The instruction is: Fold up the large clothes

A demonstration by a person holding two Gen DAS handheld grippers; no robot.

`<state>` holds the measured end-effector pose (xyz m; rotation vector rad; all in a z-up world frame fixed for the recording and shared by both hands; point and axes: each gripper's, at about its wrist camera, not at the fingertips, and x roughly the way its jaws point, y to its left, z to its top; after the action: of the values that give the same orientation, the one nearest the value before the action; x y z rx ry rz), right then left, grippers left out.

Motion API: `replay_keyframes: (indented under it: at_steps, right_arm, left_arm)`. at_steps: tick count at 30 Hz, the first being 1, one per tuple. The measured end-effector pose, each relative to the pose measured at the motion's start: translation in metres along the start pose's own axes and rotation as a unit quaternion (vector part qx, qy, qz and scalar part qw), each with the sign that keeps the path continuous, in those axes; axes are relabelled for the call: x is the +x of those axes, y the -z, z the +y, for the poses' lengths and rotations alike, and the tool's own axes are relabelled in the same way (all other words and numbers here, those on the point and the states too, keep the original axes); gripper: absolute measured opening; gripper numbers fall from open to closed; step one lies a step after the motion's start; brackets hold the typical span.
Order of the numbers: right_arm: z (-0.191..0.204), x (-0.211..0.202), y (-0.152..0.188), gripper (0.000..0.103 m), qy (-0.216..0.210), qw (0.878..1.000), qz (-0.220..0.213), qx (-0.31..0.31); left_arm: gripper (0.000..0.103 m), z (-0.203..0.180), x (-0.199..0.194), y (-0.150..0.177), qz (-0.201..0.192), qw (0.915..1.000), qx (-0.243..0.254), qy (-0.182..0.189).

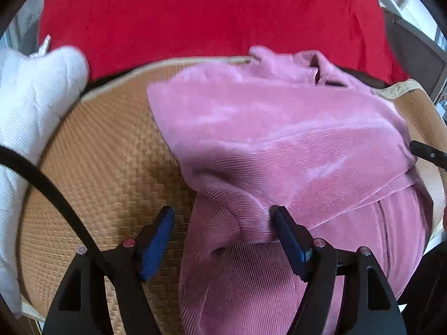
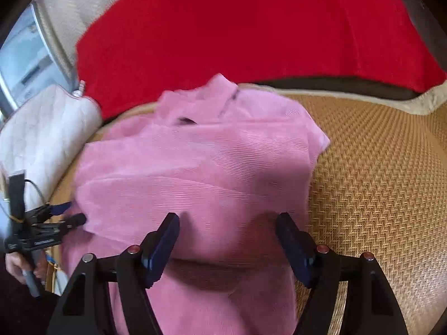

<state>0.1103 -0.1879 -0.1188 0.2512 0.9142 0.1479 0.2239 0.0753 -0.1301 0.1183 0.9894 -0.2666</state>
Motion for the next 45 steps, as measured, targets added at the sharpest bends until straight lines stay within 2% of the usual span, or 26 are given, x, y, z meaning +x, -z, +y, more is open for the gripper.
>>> replay_keyframes:
  at_steps: [4,8,10,13,17,21,23,27,31,33,36,40,41,42,43,44,45]
  right_arm:
    - [-0.002,-0.034,0.007,0.075,-0.026,0.999,-0.033,0.002]
    - [-0.022,-0.059,0.025,0.076,-0.057,0.997,-0.047,0.033]
    - [-0.033,-0.069,0.041,0.076,-0.069,0.996,-0.047,0.044]
    - [-0.04,-0.078,0.065,0.076,-0.065,0.996,-0.046,0.035]
    - [-0.049,-0.085,0.092,0.076,-0.062,0.996,-0.033,0.047]
    - [-0.049,-0.09,0.12,0.076,-0.062,0.996,-0.014,0.057]
    - [-0.05,-0.092,0.135,0.076,-0.069,0.996,0.006,0.062]
    - [-0.056,-0.089,0.168,0.076,-0.082,0.991,0.074,0.077]
    - [-0.061,-0.074,0.198,0.076,-0.051,0.986,0.146,0.057]
    - [-0.062,-0.064,0.204,0.076,-0.041,0.984,0.165,0.051]
    - [-0.061,-0.049,0.206,0.076,-0.023,0.984,0.174,0.036]
    - [-0.054,-0.025,0.21,0.077,-0.026,0.98,0.195,0.035]
    - [-0.052,-0.022,0.214,0.077,-0.026,0.979,0.198,0.032]
    - [-0.048,-0.018,0.217,0.076,-0.024,0.979,0.199,0.022]
    - [-0.045,-0.017,0.219,0.074,-0.023,0.98,0.198,0.015]
    - [-0.041,-0.017,0.221,0.063,-0.027,0.981,0.194,0.01]
    - [-0.037,-0.019,0.223,0.058,-0.032,0.981,0.193,0.004]
  left_arm:
    - [0.074,0.006,-0.023,0.008,-0.029,0.9994,-0.016,0.014]
    - [0.074,0.012,-0.039,0.023,-0.045,0.9986,-0.022,0.018]
    - [0.074,0.013,-0.046,0.034,-0.051,0.9985,-0.015,0.016]
    - [0.074,0.01,-0.055,0.05,-0.057,0.9983,-0.01,0.007]
    - [0.075,0.0,-0.069,0.084,-0.067,0.9965,-0.022,-0.046]
    - [0.076,-0.008,-0.081,0.124,-0.072,0.9954,-0.053,-0.035]
    - [0.076,-0.011,-0.079,0.143,-0.057,0.9965,-0.057,-0.024]
    - [0.076,-0.007,-0.064,0.176,0.007,0.9972,-0.074,-0.011]
    - [0.076,0.015,-0.047,0.188,0.058,0.9894,-0.131,0.024]
    - [0.076,0.024,-0.037,0.193,0.076,0.9856,-0.149,0.021]
    - [0.076,0.03,-0.028,0.192,0.087,0.9817,-0.167,0.031]
    - [0.076,0.037,-0.02,0.194,0.081,0.9784,-0.183,0.051]
    - [0.075,0.038,-0.019,0.196,0.079,0.9783,-0.183,0.056]
    - [0.066,0.039,-0.017,0.198,0.078,0.9781,-0.183,0.062]
    - [0.051,0.038,-0.014,0.2,0.081,0.9771,-0.185,0.069]
    - [0.043,0.04,-0.01,0.201,0.086,0.9755,-0.187,0.076]
    - [0.031,0.038,-0.007,0.204,0.093,0.974,-0.19,0.082]
